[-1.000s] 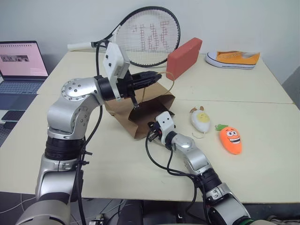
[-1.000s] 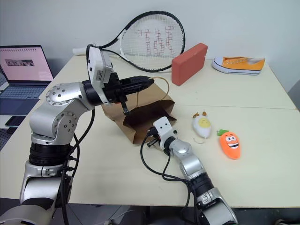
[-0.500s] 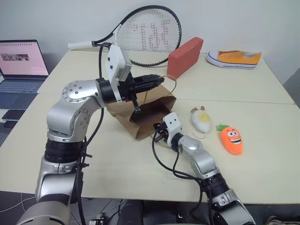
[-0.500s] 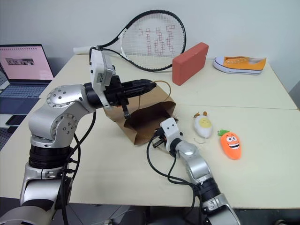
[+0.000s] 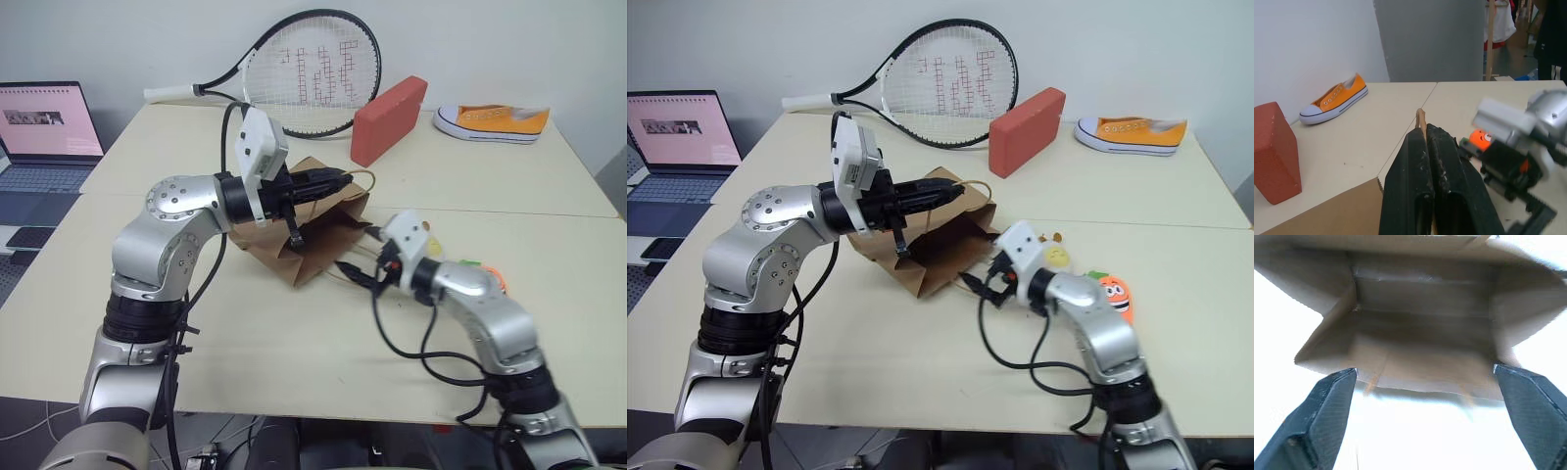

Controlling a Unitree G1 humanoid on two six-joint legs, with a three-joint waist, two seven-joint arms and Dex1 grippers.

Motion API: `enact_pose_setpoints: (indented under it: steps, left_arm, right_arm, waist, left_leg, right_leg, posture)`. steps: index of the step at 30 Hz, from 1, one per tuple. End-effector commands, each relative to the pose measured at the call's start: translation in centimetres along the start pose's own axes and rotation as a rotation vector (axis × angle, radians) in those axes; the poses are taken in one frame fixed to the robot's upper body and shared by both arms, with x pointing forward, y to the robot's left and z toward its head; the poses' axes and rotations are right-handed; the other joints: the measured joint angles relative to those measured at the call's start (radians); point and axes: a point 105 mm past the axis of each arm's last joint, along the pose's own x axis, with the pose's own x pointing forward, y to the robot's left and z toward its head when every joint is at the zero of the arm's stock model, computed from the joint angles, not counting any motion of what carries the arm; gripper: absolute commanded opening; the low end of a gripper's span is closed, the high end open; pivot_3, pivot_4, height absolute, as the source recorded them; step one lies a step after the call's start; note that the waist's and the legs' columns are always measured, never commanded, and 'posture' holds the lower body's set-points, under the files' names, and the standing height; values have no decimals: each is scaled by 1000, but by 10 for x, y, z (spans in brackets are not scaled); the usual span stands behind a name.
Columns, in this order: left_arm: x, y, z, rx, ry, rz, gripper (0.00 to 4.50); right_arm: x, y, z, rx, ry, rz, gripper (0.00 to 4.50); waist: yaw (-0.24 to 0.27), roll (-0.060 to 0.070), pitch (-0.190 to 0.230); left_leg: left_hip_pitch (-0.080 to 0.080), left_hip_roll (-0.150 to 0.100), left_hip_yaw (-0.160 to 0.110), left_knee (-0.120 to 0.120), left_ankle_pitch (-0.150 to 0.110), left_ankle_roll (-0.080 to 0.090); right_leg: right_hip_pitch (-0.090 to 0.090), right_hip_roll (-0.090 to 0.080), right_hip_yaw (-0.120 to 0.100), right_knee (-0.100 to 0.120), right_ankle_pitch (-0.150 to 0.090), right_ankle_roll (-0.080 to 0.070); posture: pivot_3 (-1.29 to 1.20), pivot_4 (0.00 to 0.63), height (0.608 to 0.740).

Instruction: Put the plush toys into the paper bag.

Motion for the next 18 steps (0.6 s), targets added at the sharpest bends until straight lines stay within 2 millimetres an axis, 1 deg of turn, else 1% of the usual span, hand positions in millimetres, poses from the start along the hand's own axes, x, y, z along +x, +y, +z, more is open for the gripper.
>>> enact_pose_setpoints:
  steps: [1,4,6,9,11,15,18]
  left_arm:
    - [0,-7,7,26,-29,-27,0]
    - [-2,-9,3,17,-19,-39,0]
    - [-2,-11,2,10,-17,-49,0]
    - [-4,-12,-1,8,-11,-50,0]
    - [-5,-11,-1,8,-11,-43,0]
    - [-4,-10,1,6,-19,-37,0]
    - [-5,-12,-2,0,-11,-44,0]
  right_arm:
    - [-30,-15,15,-33,-24,-32,4466]
    - [-52,-33,6,-18,31,-119,4466]
    - [-61,-40,-9,7,90,-165,4466]
    - [-67,-44,-34,41,170,-228,4466]
    - [-67,-46,-46,62,188,-275,4466]
    - [-60,-43,-60,69,211,-301,4466]
    - [-52,-46,-73,36,239,-336,4466]
  waist:
    - [0,0,0]
    - [1,0,0]
    - [2,0,0]
    - [0,0,0]
    - [-1,0,0]
    - [-1,0,0]
    - [0,0,0]
  left_leg:
    - [0,0,0,0,0,0]
    - [0,0,0,0,0,0]
    - [0,0,0,0,0,0]
    - [0,0,1,0,0,0]
    - [0,0,1,0,0,0]
    - [0,0,1,0,0,0]
    - [0,0,1,0,0,0]
  right_leg:
    - [0,0,0,0,0,0]
    - [0,0,0,0,0,-1]
    - [0,0,0,0,-1,-1]
    - [0,0,0,0,-2,-4]
    - [0,0,0,0,-2,-4]
    - [0,0,1,0,-2,-4]
    - [0,0,1,0,-2,-4]
  posture:
    - [0,150,740]
    - [0,150,740]
    - [0,150,740]
    - [0,150,740]
    - [0,150,740]
    - [0,150,740]
    - [0,150,740]
